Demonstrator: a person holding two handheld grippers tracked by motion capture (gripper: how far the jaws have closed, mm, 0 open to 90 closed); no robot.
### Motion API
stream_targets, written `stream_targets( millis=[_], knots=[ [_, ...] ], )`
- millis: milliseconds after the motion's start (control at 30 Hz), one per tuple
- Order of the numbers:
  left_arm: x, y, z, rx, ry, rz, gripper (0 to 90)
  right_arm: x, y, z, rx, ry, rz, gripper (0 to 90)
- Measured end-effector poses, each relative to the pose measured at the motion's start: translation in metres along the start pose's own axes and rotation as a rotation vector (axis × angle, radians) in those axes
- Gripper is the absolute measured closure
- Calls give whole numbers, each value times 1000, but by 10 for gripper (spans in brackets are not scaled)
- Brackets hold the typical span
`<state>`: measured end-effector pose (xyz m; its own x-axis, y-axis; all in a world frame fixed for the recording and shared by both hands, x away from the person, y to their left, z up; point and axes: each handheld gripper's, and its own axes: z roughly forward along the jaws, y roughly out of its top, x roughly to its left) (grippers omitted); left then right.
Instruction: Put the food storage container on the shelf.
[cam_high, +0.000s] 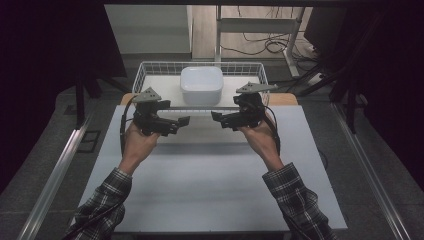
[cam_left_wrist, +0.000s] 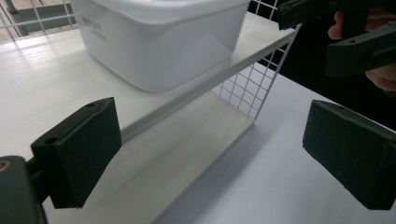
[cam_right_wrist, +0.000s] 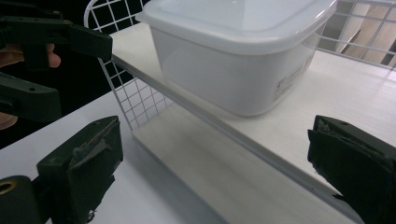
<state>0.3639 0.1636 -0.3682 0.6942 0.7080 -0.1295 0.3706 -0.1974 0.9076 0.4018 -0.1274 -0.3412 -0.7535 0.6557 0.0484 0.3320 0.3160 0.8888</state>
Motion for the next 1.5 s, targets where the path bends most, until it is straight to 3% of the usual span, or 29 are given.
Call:
stream_targets(
  millis=[533, 933, 1233, 1500],
  knots=[
    [-17, -33, 0, 52, -13, 31, 49, 5, -31, -10, 3, 27, -6, 29],
    [-24, -61, 2, 58, -30, 13, 41, 8, -56, -17, 7, 31, -7, 15],
    [-28, -82, 5, 79, -15, 7, 34, 8, -74, -17, 22, -8, -17, 10],
    [-32, -94, 6, 94, -32, -6, 34, 13, -88, -18, 54, -32, -33, 5]
  ],
)
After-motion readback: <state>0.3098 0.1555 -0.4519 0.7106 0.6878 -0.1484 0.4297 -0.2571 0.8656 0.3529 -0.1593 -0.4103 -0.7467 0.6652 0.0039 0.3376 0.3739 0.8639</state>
